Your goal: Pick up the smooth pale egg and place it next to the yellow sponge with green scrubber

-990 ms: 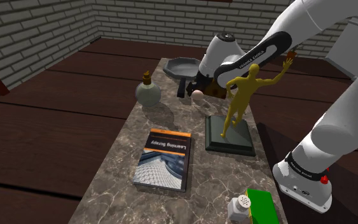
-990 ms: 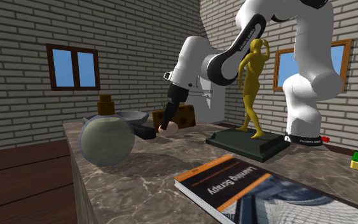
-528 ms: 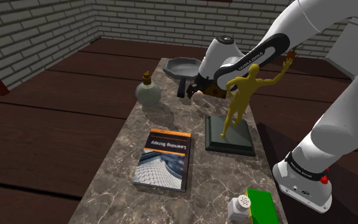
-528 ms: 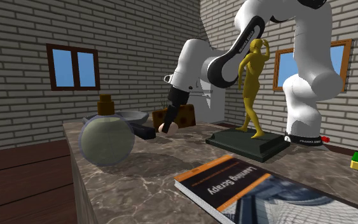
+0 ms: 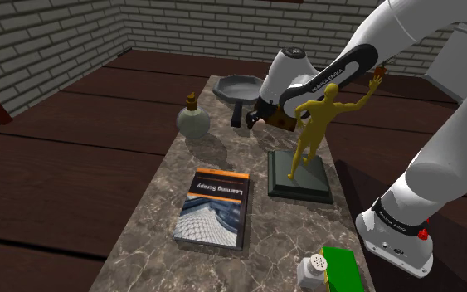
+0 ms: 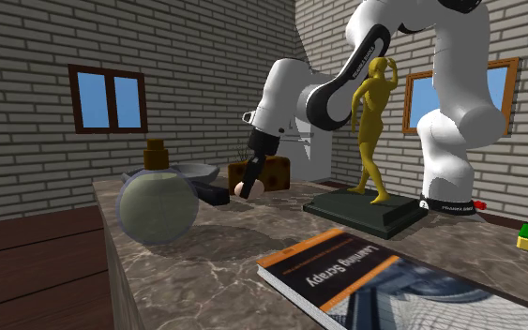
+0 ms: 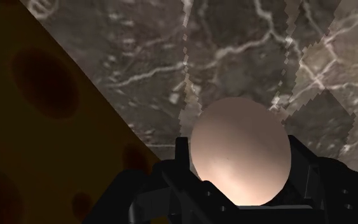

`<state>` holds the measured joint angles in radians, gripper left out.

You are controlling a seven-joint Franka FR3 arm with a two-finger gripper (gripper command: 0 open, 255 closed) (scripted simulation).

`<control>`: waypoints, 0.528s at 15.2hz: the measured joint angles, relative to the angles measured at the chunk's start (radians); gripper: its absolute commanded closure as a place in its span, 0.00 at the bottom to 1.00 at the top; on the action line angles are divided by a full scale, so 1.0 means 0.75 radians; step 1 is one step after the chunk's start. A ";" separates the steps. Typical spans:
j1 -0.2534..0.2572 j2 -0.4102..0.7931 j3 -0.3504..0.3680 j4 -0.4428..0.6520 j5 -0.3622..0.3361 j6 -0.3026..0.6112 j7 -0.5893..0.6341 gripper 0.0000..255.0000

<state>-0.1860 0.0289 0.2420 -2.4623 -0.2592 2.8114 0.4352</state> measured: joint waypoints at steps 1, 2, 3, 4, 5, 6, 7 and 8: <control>0.000 0.000 0.000 0.000 0.000 0.000 0.000 1.00; -0.001 -0.001 0.000 0.000 0.002 -0.001 -0.003 1.00; -0.001 -0.008 0.000 0.001 0.013 -0.009 -0.012 1.00; -0.001 -0.020 0.002 0.004 0.028 -0.022 -0.025 1.00; -0.001 -0.033 0.004 0.007 0.044 -0.037 -0.038 1.00; 0.001 -0.046 0.006 0.013 0.058 -0.056 -0.047 1.00; 0.002 -0.063 0.007 0.013 0.076 -0.072 -0.062 1.00; 0.003 -0.076 0.006 0.017 0.092 -0.088 -0.078 1.00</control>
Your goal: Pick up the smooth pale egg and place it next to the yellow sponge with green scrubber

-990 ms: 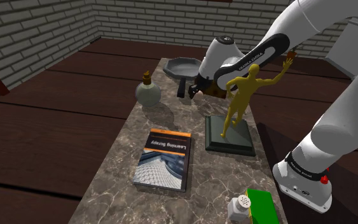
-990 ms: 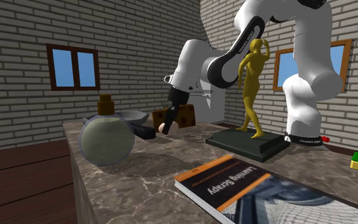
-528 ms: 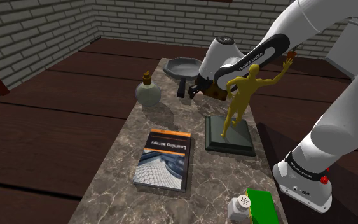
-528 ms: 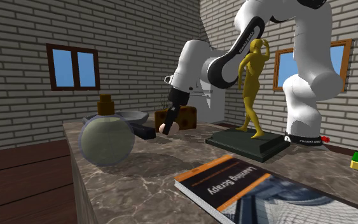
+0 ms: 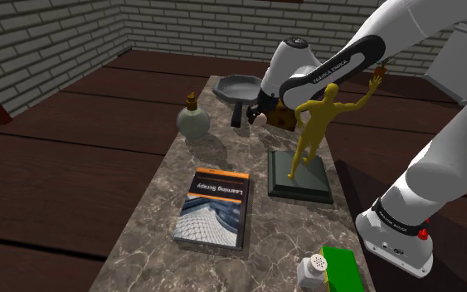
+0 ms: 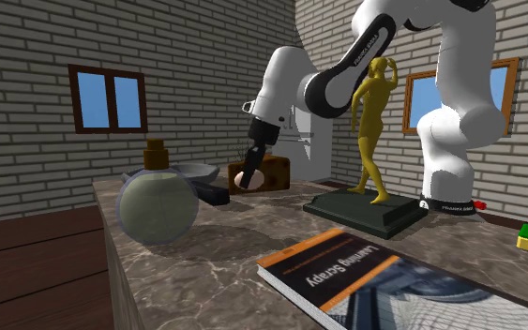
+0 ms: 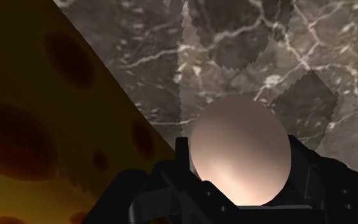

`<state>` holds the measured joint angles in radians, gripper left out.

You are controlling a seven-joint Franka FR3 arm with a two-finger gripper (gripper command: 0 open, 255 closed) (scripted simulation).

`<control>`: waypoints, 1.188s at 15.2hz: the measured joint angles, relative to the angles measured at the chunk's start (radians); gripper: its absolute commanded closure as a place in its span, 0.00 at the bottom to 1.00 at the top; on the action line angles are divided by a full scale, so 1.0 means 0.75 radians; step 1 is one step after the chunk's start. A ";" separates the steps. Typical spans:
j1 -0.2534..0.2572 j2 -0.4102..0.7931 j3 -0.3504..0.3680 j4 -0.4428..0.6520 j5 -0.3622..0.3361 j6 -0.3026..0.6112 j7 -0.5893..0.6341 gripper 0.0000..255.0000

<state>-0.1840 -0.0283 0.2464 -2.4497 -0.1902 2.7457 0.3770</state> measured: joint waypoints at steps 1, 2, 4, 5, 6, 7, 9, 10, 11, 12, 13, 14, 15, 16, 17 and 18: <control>0.001 -0.012 -0.001 0.007 0.016 -0.019 -0.014 1.00; 0.004 -0.028 0.000 0.012 0.030 -0.038 -0.025 1.00; 0.007 -0.055 -0.001 0.022 0.054 -0.074 -0.044 1.00; 0.010 -0.073 -0.002 0.027 0.070 -0.095 -0.058 1.00; 0.011 -0.082 -0.004 0.034 0.079 -0.110 -0.068 1.00; 0.012 -0.095 -0.006 0.039 0.090 -0.128 -0.078 1.00; 0.018 -0.119 -0.006 0.056 0.107 -0.168 -0.088 1.00; 0.019 -0.132 -0.008 0.062 0.115 -0.186 -0.097 1.00; 0.020 -0.141 -0.009 0.072 0.122 -0.204 -0.103 1.00; 0.021 -0.153 -0.013 0.080 0.132 -0.224 -0.115 1.00; 0.023 -0.162 -0.013 0.087 0.136 -0.239 -0.117 1.00; 0.025 -0.173 -0.014 0.093 0.143 -0.256 -0.123 1.00; 0.027 -0.182 -0.014 0.101 0.147 -0.273 -0.125 1.00; 0.027 -0.188 -0.016 0.115 0.152 -0.292 -0.131 1.00; 0.029 -0.197 -0.018 0.126 0.158 -0.313 -0.136 1.00; 0.031 -0.206 -0.018 0.136 0.162 -0.332 -0.138 1.00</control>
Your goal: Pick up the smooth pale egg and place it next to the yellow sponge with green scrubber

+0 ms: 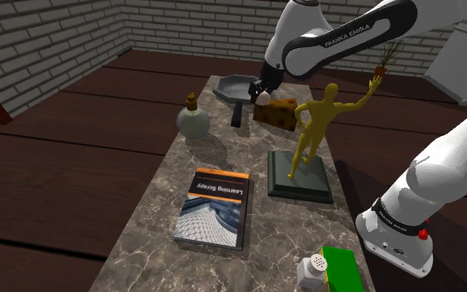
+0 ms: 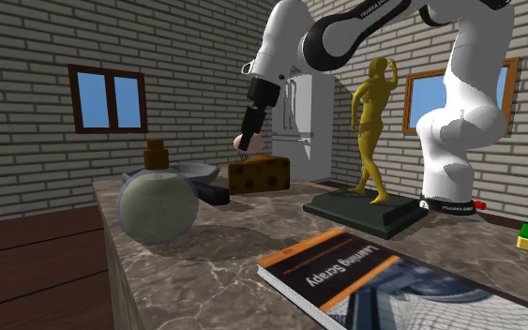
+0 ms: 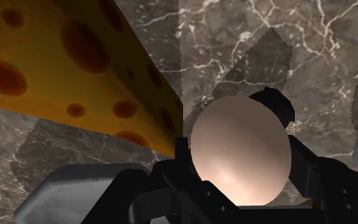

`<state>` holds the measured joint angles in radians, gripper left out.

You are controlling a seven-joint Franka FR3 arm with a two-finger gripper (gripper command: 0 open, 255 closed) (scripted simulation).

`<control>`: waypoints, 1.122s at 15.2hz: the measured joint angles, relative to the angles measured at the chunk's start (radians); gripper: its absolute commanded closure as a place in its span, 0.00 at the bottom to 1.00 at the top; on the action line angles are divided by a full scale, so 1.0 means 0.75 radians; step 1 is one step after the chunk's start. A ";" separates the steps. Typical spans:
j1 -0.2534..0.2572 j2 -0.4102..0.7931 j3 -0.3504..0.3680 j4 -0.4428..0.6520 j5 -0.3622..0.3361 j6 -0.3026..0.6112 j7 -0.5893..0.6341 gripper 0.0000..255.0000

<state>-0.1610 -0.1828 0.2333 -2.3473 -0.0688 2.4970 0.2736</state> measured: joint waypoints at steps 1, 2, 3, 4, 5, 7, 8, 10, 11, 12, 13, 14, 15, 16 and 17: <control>0.006 -0.024 0.005 -0.012 0.006 -0.012 0.006 1.00; 0.015 -0.052 0.015 -0.037 0.010 -0.015 0.021 1.00; 0.027 -0.083 0.029 -0.065 0.015 -0.019 0.043 1.00; 0.042 -0.118 0.050 -0.098 0.020 -0.022 0.073 1.00; 0.055 -0.154 0.062 -0.120 0.030 -0.036 0.091 1.00; 0.081 -0.218 0.090 -0.172 0.047 -0.043 0.134 1.00; 0.098 -0.261 0.107 -0.189 0.060 -0.056 0.161 1.00; 0.131 -0.336 0.145 -0.237 0.140 -0.069 0.212 1.00; 0.139 -0.361 0.169 -0.256 0.189 -0.073 0.232 1.00; 0.145 -0.384 0.206 -0.270 0.252 -0.080 0.259 1.00; 0.144 -0.412 0.237 -0.282 0.308 -0.097 0.268 1.00; 0.144 -0.446 0.274 -0.303 0.368 -0.103 0.279 1.00; 0.144 -0.490 0.313 -0.326 0.432 -0.122 0.285 1.00; 0.135 -0.520 0.363 -0.336 0.492 -0.136 0.296 1.00; 0.124 -0.553 0.409 -0.343 0.533 -0.156 0.297 1.00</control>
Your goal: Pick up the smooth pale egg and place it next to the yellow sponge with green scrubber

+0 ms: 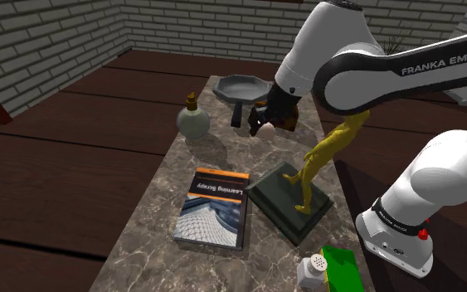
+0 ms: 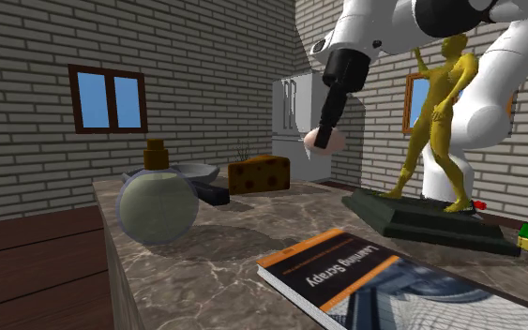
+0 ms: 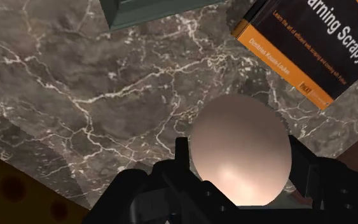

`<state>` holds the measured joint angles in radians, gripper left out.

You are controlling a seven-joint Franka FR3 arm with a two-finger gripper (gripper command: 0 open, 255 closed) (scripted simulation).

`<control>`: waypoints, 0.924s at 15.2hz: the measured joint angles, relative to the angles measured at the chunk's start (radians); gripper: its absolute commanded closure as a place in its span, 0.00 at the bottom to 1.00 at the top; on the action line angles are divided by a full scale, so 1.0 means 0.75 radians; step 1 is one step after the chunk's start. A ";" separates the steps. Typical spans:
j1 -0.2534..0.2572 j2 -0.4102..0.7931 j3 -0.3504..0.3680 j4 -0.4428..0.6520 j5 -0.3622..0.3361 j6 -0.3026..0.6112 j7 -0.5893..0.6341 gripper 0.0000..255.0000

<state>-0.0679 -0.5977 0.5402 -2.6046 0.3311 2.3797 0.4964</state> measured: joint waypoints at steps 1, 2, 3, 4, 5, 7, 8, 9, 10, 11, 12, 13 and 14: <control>-0.007 -0.042 0.046 -0.007 0.013 -0.029 0.005 1.00; -0.012 -0.072 0.098 -0.007 0.016 -0.049 0.019 1.00; -0.006 -0.118 0.129 -0.019 0.019 -0.076 0.024 1.00; -0.004 -0.147 0.163 -0.011 0.014 -0.102 0.045 1.00; 0.002 -0.170 0.190 -0.004 0.013 -0.114 0.064 1.00; 0.029 -0.215 0.243 0.012 0.054 -0.153 0.116 1.00; 0.044 -0.235 0.279 0.033 0.070 -0.169 0.147 1.00; 0.050 -0.245 0.312 0.054 0.058 -0.195 0.175 1.00; 0.072 -0.267 0.340 0.061 0.062 -0.213 0.206 1.00; 0.085 -0.280 0.355 0.061 0.063 -0.237 0.227 1.00; 0.097 -0.287 0.374 0.068 0.068 -0.250 0.251 1.00; 0.108 -0.290 0.402 0.080 0.075 -0.264 0.284 1.00; 0.132 -0.311 0.419 0.072 0.085 -0.288 0.313 1.00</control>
<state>0.0312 -0.8309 0.8542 -2.5508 0.3951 2.1637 0.7311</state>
